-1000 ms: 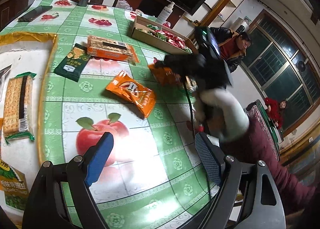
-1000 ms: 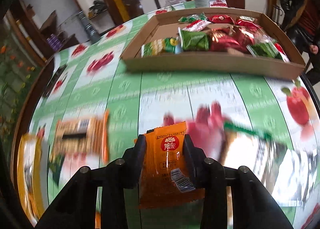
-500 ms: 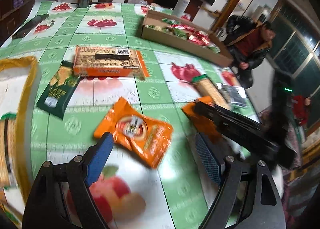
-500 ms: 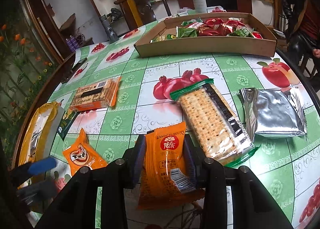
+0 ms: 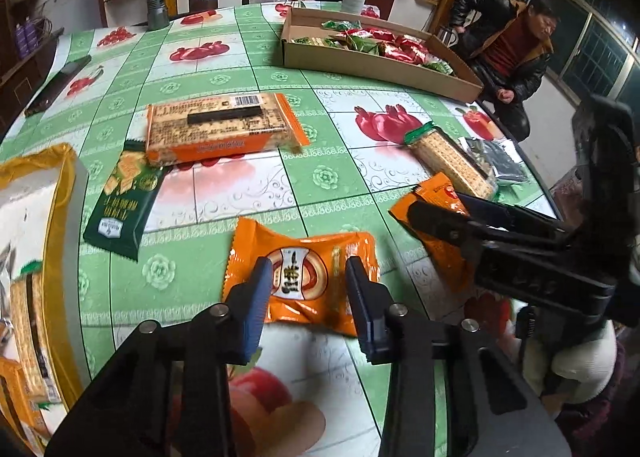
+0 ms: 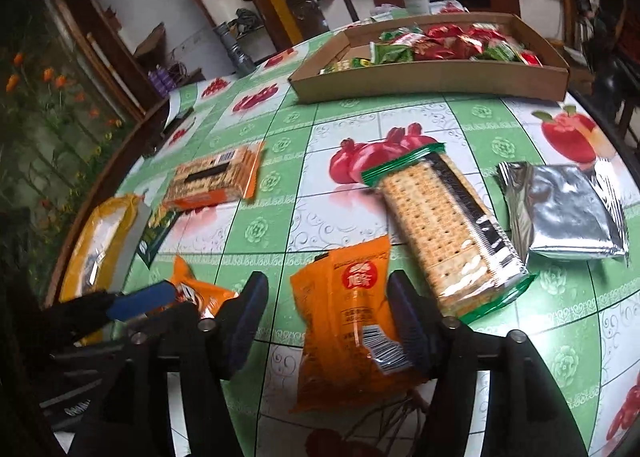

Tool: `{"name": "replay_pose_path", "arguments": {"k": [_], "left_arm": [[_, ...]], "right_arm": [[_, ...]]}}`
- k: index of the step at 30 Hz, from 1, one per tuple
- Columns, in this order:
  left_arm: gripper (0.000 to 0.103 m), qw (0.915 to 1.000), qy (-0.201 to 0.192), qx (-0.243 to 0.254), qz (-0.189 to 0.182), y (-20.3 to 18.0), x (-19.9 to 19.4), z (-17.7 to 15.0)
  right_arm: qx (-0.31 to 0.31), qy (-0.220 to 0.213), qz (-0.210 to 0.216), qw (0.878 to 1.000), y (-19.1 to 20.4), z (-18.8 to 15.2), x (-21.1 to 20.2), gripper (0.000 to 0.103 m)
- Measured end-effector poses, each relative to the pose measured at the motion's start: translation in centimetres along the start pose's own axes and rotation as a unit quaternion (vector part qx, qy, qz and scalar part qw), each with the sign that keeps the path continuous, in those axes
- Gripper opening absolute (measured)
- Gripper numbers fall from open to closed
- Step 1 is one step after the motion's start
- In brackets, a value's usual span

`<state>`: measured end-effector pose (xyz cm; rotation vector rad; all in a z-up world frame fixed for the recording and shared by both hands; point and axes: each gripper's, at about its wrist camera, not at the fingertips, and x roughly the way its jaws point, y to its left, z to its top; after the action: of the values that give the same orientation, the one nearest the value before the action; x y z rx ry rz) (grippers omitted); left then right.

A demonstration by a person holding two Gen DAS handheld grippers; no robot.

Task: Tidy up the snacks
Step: 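Hold the orange bag in the right tool while the left tool grasps an orange round-logo bag, then carry both orange bags into the white tray and open both tools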

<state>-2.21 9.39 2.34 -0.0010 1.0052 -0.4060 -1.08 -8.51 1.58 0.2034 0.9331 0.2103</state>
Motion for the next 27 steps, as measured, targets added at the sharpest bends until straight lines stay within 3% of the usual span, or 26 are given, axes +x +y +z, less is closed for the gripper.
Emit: {"name": "replay_pose_path", "arguments": {"k": [3, 4, 5, 6, 10, 11, 17, 22, 27], "left_arm": [[0.035, 0.9997, -0.010, -0.005, -0.022, 0.2, -1.0, -0.7], [0.035, 0.9989, -0.014, -0.005, -0.044, 0.3, -1.5, -0.8], [0.041, 0.9977, -0.014, -0.001, -0.066, 0.4, -1.8, -0.8], [0.053, 0.9967, -0.014, 0.003, -0.080, 0.4, -1.9, -0.5], [0.067, 0.9966, -0.017, 0.015, -0.079, 0.0, -1.7, 1.9], [0.075, 0.9964, -0.011, 0.021, -0.082, -0.2, -1.0, 2.6], [0.076, 0.9909, 0.066, 0.003, -0.117, 0.8, 3.4, 3.7], [0.076, 0.9862, 0.084, 0.023, -0.141, 0.7, 1.7, 0.7], [0.076, 0.9917, 0.067, 0.067, -0.087, -1.1, 0.8, -1.3]], "right_arm": [[-0.031, 0.001, -0.027, 0.999, 1.1, -0.2, 0.3, 0.065], [-0.040, 0.000, -0.038, 0.998, 1.4, -0.4, 0.3, 0.057], [-0.049, -0.002, -0.051, 0.997, 1.6, -0.5, 0.4, 0.048], [-0.053, -0.003, -0.055, 0.997, 1.7, -0.5, 0.4, 0.044], [-0.034, -0.004, -0.037, 0.999, 0.8, -0.4, 0.2, 0.042], [-0.030, -0.004, -0.034, 0.999, 0.7, -0.3, 0.2, 0.042], [-0.023, -0.006, -0.027, 0.999, 0.3, -0.2, 0.2, 0.042], [-0.018, -0.005, -0.022, 1.000, 0.2, -0.1, 0.2, 0.042], [-0.019, -0.005, -0.022, 1.000, 0.1, -0.1, 0.2, 0.043]]}}
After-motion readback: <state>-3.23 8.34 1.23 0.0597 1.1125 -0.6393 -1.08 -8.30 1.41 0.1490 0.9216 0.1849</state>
